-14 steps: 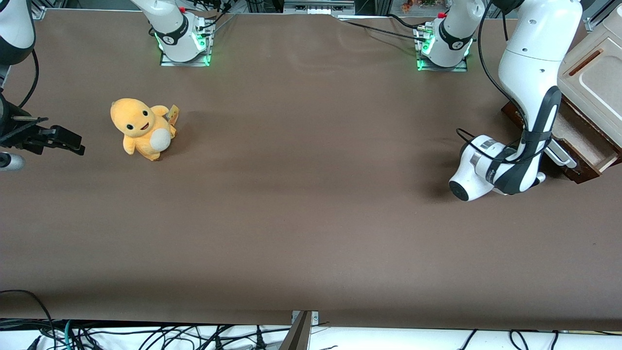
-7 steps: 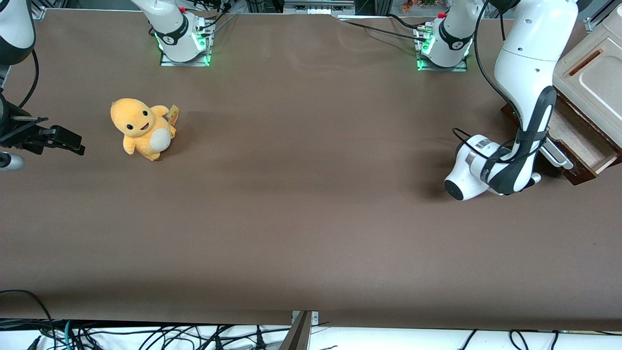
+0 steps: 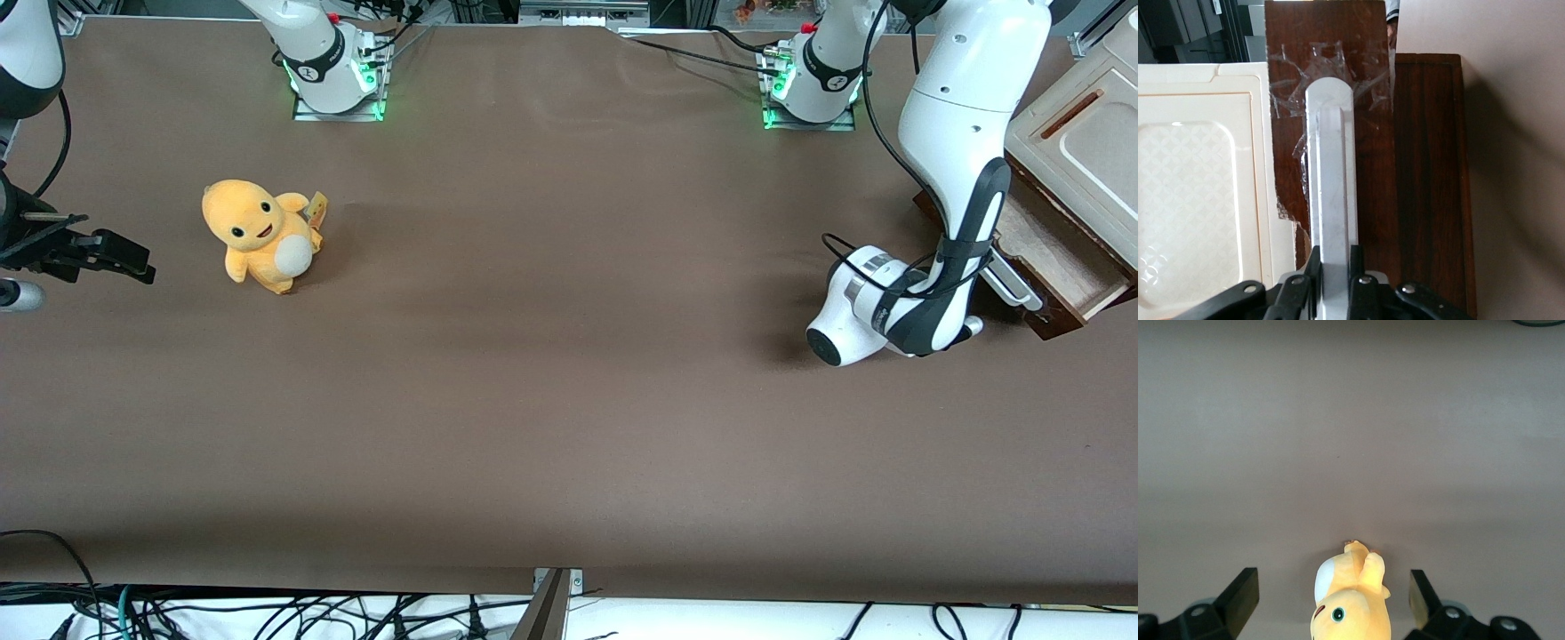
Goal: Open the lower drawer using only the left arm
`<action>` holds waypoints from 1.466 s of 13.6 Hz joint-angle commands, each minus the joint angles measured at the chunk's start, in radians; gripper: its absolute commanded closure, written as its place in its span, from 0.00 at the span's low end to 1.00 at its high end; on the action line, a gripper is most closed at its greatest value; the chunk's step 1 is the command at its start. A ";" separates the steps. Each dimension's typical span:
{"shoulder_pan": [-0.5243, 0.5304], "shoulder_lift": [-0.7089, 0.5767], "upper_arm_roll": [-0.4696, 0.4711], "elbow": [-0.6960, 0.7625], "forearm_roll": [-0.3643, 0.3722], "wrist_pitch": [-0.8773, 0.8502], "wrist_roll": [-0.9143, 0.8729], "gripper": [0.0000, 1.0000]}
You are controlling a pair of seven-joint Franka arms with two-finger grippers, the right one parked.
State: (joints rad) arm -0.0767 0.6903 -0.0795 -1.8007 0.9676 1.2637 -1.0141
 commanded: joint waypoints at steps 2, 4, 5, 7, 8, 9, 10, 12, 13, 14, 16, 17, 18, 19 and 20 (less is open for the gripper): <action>-0.006 0.002 0.003 0.027 -0.044 -0.043 0.068 0.05; -0.005 0.000 0.004 0.032 -0.069 -0.043 0.068 0.00; -0.005 0.001 0.003 0.032 -0.070 -0.043 0.066 0.00; -0.003 0.000 0.003 0.032 -0.070 -0.043 0.066 0.00; -0.003 0.000 0.003 0.032 -0.070 -0.041 0.068 0.00; -0.003 0.000 0.003 0.032 -0.075 -0.043 0.068 0.00; -0.003 0.000 0.004 0.032 -0.091 -0.043 0.066 0.00; -0.003 -0.003 0.003 0.035 -0.096 -0.043 0.068 0.00; -0.003 -0.005 0.003 0.035 -0.098 -0.043 0.068 0.00; -0.002 -0.008 0.003 0.035 -0.107 -0.041 0.068 0.00; 0.000 -0.023 0.003 0.056 -0.182 -0.040 0.072 0.00; -0.001 -0.028 0.003 0.079 -0.231 -0.041 0.103 0.00; -0.009 -0.041 0.003 0.105 -0.269 -0.043 0.153 0.00; -0.014 -0.063 0.003 0.113 -0.288 -0.043 0.211 0.00; -0.012 -0.090 0.003 0.128 -0.320 -0.041 0.280 0.00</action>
State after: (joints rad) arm -0.0816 0.6616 -0.0804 -1.7033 0.7093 1.2380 -0.8578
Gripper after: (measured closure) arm 0.000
